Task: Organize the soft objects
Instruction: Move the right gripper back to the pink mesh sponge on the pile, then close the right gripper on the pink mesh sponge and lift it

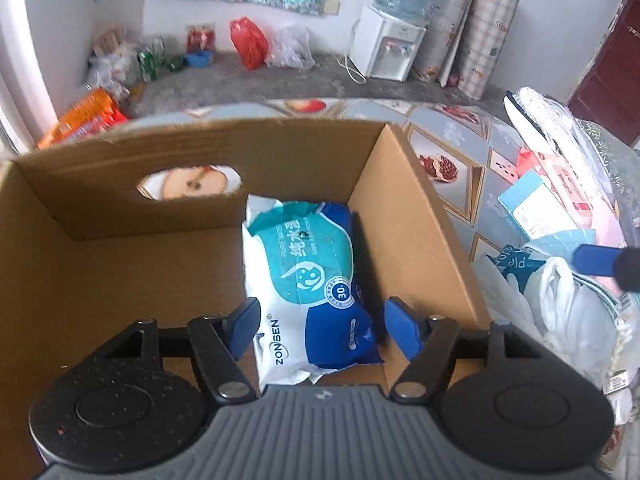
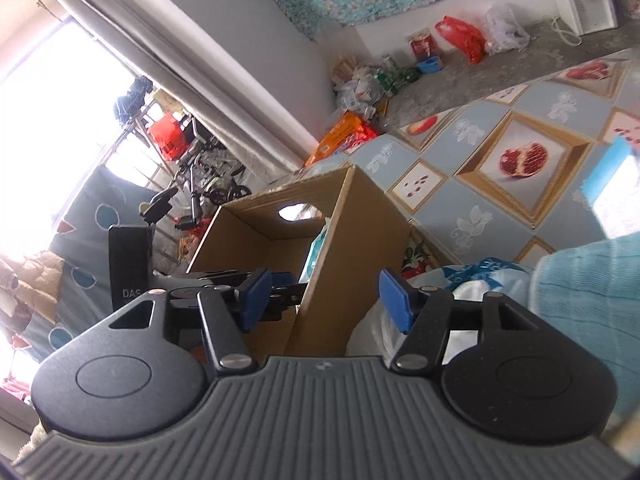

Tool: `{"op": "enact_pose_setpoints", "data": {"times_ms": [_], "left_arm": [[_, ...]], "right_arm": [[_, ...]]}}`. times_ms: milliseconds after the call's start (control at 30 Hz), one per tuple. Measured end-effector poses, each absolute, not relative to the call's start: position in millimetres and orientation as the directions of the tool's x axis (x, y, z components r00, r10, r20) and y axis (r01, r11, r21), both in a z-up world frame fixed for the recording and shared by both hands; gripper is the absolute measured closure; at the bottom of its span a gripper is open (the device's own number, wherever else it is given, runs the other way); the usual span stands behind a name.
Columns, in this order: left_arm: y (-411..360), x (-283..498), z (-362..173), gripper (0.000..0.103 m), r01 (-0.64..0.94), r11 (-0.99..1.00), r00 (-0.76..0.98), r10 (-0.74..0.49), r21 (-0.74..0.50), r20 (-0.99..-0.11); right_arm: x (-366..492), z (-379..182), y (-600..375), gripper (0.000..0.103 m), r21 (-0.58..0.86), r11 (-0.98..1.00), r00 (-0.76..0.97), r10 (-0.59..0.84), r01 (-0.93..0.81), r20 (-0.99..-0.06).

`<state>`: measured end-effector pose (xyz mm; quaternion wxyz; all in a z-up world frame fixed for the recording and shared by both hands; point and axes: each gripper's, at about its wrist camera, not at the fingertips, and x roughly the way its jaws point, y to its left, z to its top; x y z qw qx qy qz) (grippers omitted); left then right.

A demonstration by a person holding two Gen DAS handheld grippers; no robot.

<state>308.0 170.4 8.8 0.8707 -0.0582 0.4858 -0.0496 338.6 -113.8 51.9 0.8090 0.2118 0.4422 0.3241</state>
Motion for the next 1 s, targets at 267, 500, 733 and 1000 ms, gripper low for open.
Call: {"op": "enact_pose_setpoints", "data": {"times_ms": [267, 500, 733, 1000], "left_arm": [[173, 254, 62, 0.024, -0.078, 0.994, 0.645, -0.011, -0.08, -0.764], [153, 199, 124, 0.017, -0.127, 0.991, 0.757, 0.07, -0.04, -0.65], [52, 192, 143, 0.011, 0.124, 0.992, 0.789, -0.075, 0.038, -0.61], [-95, 242, 102, 0.012, 0.421, 0.893, 0.704, -0.212, 0.157, -0.678]], "right_arm": [[291, 98, -178, 0.038, 0.53, 0.782, 0.55, 0.615, -0.329, -0.565], [258, 108, -259, 0.035, 0.43, 0.874, 0.656, 0.462, -0.225, -0.596], [257, 82, -333, 0.035, 0.401, 0.914, 0.679, 0.334, -0.064, -0.654], [283, 44, -378, 0.039, 0.438, 0.898, 0.673, 0.299, 0.041, -0.677]]}}
